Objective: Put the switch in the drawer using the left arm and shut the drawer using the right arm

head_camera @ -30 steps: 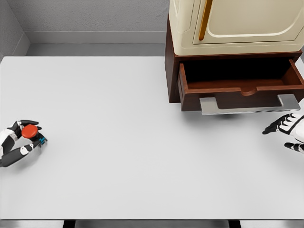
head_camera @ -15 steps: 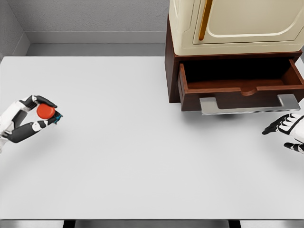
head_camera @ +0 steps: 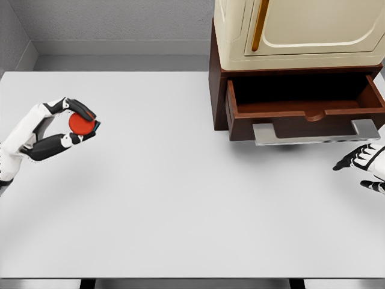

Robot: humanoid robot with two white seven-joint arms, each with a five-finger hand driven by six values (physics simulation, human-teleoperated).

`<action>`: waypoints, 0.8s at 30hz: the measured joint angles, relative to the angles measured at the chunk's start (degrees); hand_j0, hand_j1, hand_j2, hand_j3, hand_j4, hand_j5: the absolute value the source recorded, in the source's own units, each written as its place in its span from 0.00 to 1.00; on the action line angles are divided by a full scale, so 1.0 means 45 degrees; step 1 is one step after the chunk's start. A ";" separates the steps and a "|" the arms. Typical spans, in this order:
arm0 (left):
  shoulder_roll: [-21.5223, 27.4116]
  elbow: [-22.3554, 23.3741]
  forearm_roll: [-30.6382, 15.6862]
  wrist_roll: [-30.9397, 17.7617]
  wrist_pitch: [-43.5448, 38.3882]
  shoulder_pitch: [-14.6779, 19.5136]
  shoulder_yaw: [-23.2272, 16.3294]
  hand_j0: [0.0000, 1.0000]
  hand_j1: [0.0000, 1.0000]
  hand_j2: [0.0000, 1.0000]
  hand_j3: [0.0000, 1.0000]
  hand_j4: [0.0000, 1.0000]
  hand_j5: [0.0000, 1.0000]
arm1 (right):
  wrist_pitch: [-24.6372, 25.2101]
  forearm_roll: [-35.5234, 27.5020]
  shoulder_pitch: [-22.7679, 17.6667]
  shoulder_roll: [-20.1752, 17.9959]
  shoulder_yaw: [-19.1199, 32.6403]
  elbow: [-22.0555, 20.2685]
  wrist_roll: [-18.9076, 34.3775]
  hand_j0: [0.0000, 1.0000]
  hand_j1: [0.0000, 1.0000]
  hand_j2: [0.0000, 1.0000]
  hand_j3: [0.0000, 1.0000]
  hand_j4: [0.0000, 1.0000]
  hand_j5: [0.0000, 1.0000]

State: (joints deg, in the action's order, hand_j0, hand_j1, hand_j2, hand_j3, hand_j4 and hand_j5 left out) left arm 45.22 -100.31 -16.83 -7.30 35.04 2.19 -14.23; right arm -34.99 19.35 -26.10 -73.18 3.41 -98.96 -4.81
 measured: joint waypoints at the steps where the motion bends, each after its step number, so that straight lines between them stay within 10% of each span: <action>1: -0.0088 -0.0014 0.0062 0.0001 -0.0001 0.0176 -0.0147 0.41 0.41 0.41 0.41 0.41 0.41 | 0.0000 0.0000 0.0000 0.0000 0.0000 0.0002 0.0000 0.72 0.72 0.72 0.72 0.72 0.72; 24: -0.4094 -0.0066 0.4074 -0.0052 -0.0320 0.3165 -0.1128 0.40 0.40 0.40 0.40 0.40 0.40 | 0.0000 -0.0002 0.0000 0.0007 0.0000 0.0034 -0.0001 0.72 0.72 0.72 0.72 0.72 0.72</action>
State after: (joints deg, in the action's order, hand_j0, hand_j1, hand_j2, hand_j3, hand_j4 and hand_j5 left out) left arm 26.80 -100.61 1.50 -7.53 33.60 16.43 -19.30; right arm -34.99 19.34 -26.10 -73.15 3.41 -98.81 -4.81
